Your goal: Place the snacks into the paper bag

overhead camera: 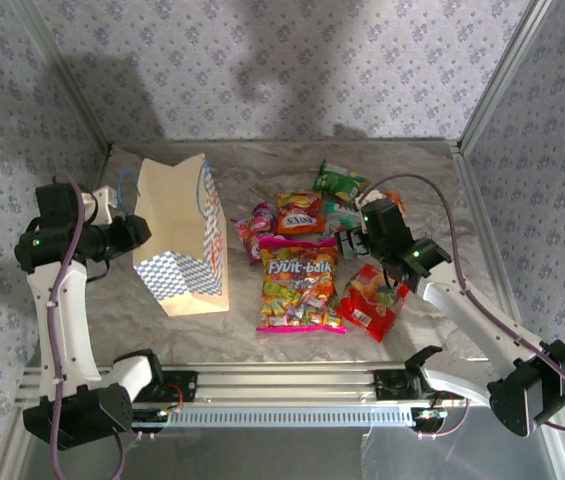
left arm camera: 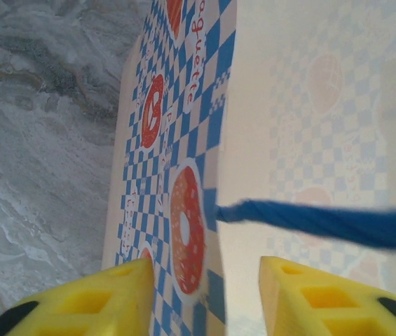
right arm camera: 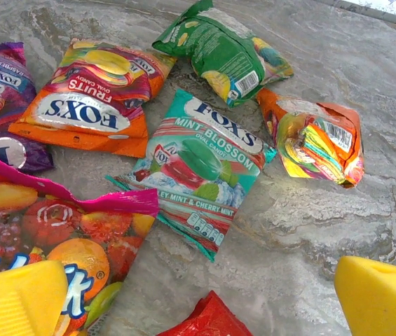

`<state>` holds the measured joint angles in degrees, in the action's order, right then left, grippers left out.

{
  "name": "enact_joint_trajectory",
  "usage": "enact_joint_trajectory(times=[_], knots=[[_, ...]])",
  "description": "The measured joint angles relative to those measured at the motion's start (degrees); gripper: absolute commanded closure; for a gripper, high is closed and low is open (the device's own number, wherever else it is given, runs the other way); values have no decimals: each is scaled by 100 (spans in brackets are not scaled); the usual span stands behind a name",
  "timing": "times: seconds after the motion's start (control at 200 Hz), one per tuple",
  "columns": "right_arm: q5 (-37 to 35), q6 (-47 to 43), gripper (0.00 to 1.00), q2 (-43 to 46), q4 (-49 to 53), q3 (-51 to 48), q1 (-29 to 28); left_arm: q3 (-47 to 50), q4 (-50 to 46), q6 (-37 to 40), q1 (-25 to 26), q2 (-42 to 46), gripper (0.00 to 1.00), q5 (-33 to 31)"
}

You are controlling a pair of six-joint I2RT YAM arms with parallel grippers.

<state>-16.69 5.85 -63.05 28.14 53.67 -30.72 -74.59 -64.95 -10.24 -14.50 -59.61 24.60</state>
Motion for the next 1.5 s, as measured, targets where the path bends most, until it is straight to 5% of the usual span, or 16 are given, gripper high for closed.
enact_joint_trajectory(times=[0.315, 0.825, 1.244, 1.499], knots=[[2, 109, 0, -87, 173, 190, -2, -341, 66, -37, 0, 651, 39, -160], [-66, 461, 0, -133, 914, 595, -17, -197, 846, -282, 0, 1397, 39, -905], [-151, 1934, 0, 85, 2031, 682, -24, -240, 866, -284, 0, 1191, 38, -1145], [302, 2879, 0, 892, 2332, -85, 0, -243, 990, -289, 0, 1032, 39, -1204]])
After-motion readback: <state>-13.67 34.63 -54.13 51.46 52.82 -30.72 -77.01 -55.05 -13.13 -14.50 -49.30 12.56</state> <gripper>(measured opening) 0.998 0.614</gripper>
